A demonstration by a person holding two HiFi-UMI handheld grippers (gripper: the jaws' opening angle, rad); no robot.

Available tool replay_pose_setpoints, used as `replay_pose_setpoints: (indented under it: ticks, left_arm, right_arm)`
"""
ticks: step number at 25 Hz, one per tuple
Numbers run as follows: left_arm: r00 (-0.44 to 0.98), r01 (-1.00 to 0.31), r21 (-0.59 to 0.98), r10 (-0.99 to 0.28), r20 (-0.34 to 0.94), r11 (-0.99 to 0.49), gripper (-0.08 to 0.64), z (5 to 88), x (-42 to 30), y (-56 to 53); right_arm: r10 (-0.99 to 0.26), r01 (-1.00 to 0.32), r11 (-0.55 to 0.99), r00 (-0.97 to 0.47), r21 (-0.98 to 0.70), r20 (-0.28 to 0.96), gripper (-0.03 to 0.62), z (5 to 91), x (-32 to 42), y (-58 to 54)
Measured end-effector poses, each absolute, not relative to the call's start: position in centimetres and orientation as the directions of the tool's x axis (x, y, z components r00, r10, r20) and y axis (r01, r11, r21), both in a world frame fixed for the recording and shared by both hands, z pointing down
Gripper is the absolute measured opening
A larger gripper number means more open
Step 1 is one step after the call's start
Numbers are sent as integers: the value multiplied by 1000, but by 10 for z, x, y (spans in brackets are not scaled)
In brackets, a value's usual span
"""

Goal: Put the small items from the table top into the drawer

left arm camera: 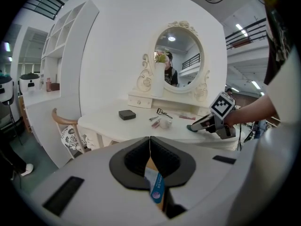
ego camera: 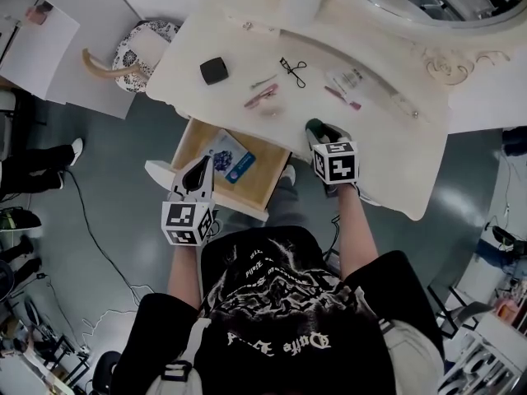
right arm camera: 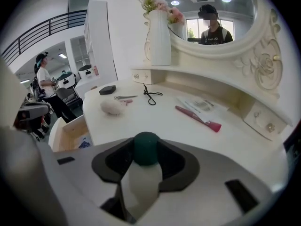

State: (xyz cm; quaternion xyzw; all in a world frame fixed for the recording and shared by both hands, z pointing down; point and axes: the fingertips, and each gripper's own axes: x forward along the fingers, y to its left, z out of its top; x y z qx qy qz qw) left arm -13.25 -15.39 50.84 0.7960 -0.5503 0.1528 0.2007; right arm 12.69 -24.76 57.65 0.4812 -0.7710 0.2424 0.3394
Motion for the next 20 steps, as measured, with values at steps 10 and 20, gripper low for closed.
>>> replay_pose_setpoints:
  ticks: [10,20]
  left_arm:
    - [336,-942,159,-816,471,-296,17,513,-133,-148]
    - [312,-950,145,-837,449,-276,17,504,-144,-148]
  right_arm:
    - [-558,-909,414,-295,-48,776,118,579,127,-248]
    - [-578,-910,412,-304,-52,757,38,574,131,-248]
